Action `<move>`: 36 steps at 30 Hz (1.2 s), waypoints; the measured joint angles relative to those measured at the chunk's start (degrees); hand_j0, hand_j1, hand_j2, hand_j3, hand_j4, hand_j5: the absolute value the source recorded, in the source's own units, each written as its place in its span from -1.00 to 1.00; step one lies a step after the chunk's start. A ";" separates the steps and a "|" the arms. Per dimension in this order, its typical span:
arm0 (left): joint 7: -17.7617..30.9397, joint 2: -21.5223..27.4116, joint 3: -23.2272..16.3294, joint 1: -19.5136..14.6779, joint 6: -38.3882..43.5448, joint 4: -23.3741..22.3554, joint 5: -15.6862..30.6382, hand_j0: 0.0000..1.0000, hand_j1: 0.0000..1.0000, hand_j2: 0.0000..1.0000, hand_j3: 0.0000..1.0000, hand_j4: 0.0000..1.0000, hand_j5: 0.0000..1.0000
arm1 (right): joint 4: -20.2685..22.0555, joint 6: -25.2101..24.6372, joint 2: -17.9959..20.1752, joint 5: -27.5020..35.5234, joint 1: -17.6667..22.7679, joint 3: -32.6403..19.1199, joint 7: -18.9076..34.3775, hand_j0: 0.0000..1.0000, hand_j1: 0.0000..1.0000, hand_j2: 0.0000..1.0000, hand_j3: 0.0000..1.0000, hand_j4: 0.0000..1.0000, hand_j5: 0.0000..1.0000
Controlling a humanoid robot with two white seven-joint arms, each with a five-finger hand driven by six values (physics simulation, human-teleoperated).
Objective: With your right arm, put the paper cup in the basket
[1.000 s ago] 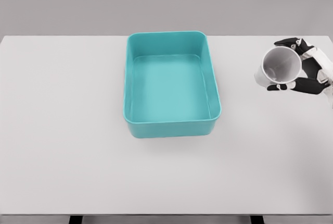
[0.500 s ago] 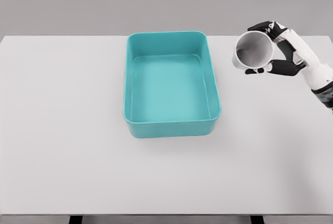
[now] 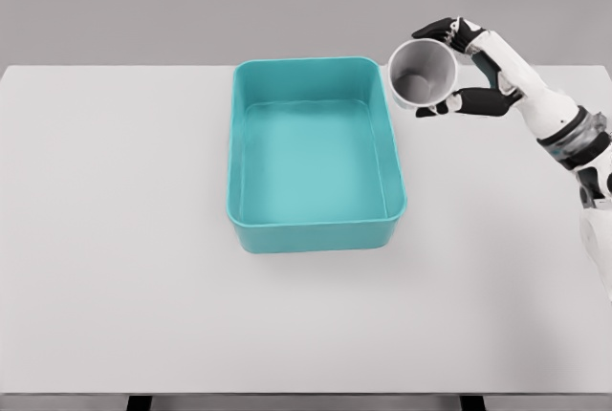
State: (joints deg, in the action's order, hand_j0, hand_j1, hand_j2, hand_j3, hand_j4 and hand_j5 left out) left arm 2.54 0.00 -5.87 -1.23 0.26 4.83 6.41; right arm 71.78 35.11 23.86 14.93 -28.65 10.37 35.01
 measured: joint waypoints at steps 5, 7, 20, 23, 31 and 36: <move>0.00 0.00 0.02 0.00 0.00 0.00 0.00 1.00 1.00 1.00 1.00 1.00 1.00 | -0.04 0.01 -2.04 -3.82 -1.93 0.08 0.01 0.08 0.08 0.08 0.08 0.08 0.08; 0.00 0.00 0.02 0.00 0.00 0.00 0.00 1.00 1.00 1.00 1.00 1.00 1.00 | -0.03 0.01 -3.02 -5.68 -2.90 0.18 0.01 0.08 0.08 0.08 0.08 0.08 0.08; 0.00 0.00 0.02 0.00 0.00 0.00 0.00 1.00 1.00 1.00 1.00 1.00 1.00 | 0.11 0.02 -4.35 -14.86 -9.41 6.49 0.01 0.08 0.08 0.08 0.08 0.08 0.08; 0.00 0.00 0.00 0.00 0.00 0.00 0.00 1.00 1.00 1.00 1.00 1.00 1.00 | 0.09 0.04 -4.18 -16.74 -9.93 8.24 0.02 0.08 0.08 0.08 0.08 0.08 0.08; 0.00 0.00 0.01 0.00 0.00 0.00 0.00 1.00 1.00 1.00 1.00 1.00 1.00 | 0.40 0.03 -3.91 -20.01 -12.57 12.94 0.02 0.08 0.08 0.08 0.08 0.08 0.08; 0.00 0.00 0.02 0.00 0.00 0.00 0.00 1.00 1.00 1.00 1.00 1.00 1.00 | 0.71 0.01 -2.40 -21.65 -15.91 16.99 0.03 0.09 0.09 0.09 0.09 0.09 0.09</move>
State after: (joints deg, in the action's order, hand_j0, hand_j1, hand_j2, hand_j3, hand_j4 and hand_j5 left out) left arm 2.54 0.00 -5.85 -1.23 0.26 4.83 6.41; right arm 72.49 35.12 21.46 -6.71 -44.56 27.37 35.04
